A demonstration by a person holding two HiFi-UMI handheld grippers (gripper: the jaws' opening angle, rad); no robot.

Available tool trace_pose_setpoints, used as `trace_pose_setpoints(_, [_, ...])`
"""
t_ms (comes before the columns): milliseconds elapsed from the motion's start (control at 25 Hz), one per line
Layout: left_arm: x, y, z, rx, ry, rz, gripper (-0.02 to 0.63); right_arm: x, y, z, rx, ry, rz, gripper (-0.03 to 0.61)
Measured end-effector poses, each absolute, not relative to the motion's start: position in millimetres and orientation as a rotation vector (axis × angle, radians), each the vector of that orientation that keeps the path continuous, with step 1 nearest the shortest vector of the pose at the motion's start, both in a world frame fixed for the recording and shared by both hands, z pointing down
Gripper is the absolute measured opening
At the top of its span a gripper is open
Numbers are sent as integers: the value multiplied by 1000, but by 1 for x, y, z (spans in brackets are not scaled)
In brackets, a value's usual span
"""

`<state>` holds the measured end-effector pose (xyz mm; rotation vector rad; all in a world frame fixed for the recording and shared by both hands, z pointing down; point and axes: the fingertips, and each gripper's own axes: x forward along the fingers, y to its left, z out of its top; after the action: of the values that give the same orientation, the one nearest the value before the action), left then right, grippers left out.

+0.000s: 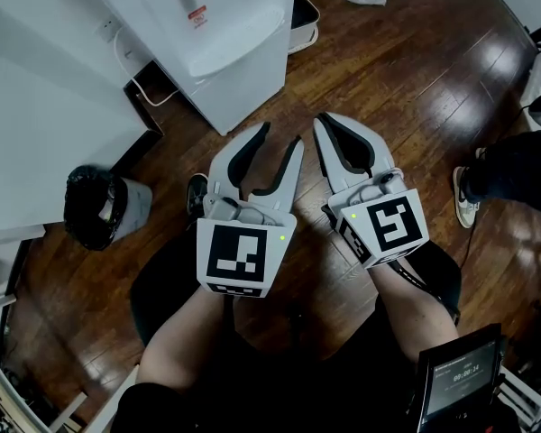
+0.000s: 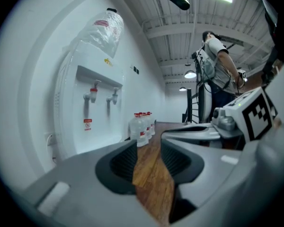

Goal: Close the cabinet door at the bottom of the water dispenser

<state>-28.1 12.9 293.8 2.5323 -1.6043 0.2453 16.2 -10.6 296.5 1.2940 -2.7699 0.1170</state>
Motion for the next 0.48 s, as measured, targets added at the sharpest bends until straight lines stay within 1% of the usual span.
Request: trace_pose_setpoints(480, [-26, 12, 290, 2523, -1596, 243, 178, 13, -8, 295, 1280, -2778, 125, 8])
